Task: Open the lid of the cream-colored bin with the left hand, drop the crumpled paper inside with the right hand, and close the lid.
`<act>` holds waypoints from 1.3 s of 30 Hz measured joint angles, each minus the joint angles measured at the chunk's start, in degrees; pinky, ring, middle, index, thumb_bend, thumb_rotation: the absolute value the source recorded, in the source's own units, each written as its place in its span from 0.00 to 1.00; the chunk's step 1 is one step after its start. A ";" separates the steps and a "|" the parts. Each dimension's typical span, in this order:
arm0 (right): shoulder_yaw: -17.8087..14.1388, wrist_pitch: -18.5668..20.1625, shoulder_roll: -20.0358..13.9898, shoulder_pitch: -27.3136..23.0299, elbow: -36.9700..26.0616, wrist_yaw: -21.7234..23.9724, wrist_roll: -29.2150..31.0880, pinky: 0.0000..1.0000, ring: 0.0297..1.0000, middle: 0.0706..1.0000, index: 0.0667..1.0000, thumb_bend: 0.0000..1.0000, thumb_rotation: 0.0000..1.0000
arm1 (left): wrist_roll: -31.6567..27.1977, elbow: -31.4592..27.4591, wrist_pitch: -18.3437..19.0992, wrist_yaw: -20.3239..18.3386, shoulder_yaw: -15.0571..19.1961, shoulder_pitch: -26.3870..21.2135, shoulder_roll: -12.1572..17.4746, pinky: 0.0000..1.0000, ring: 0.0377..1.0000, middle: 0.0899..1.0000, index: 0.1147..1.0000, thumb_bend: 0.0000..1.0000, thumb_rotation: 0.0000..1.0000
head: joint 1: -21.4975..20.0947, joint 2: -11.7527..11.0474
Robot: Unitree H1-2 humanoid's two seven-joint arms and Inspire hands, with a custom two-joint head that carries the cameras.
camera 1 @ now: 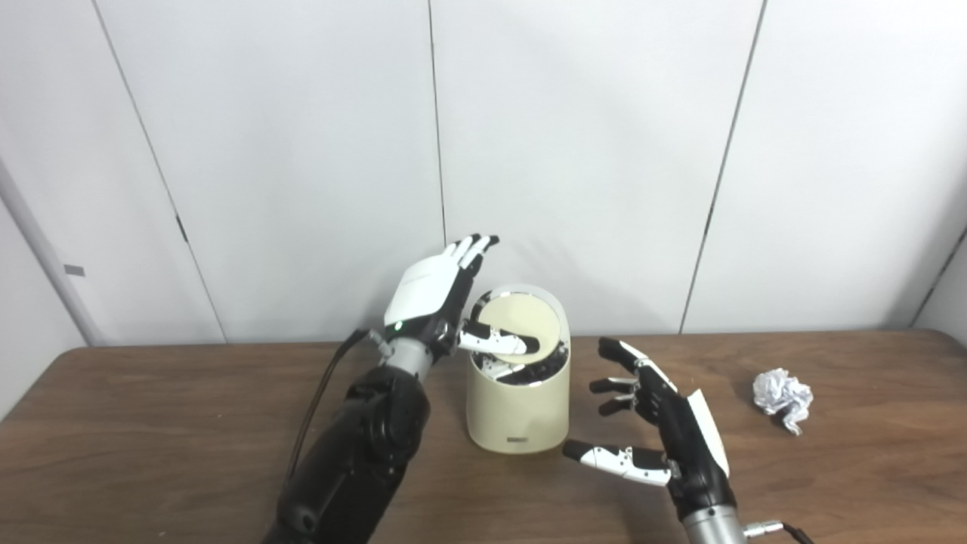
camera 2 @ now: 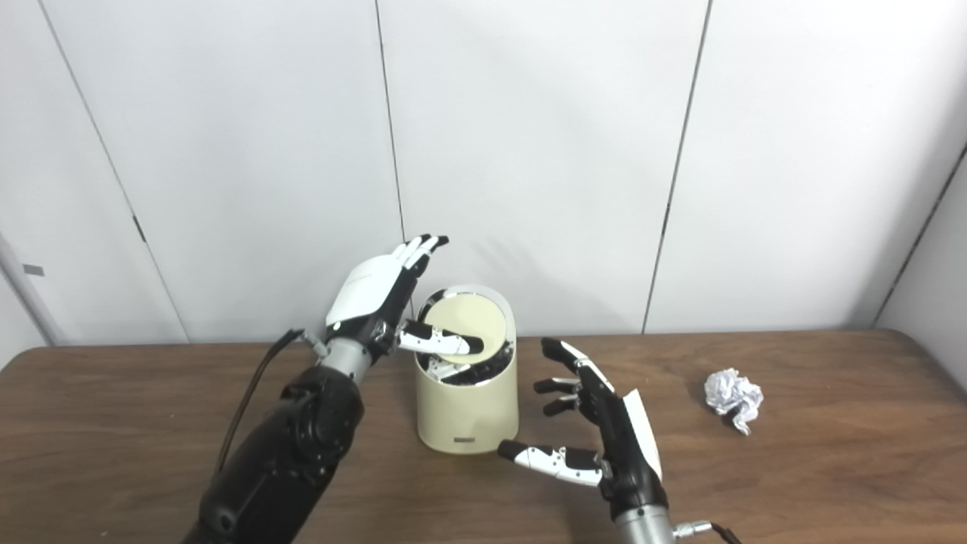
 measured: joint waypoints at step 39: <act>-0.05 -0.12 -0.83 0.04 0.09 0.14 0.22 0.53 0.67 0.83 0.81 0.69 0.15 | -32.41 -18.79 1.90 -5.82 18.41 8.64 -4.15 0.64 0.81 0.83 0.91 0.71 0.31 | 0.70 0.70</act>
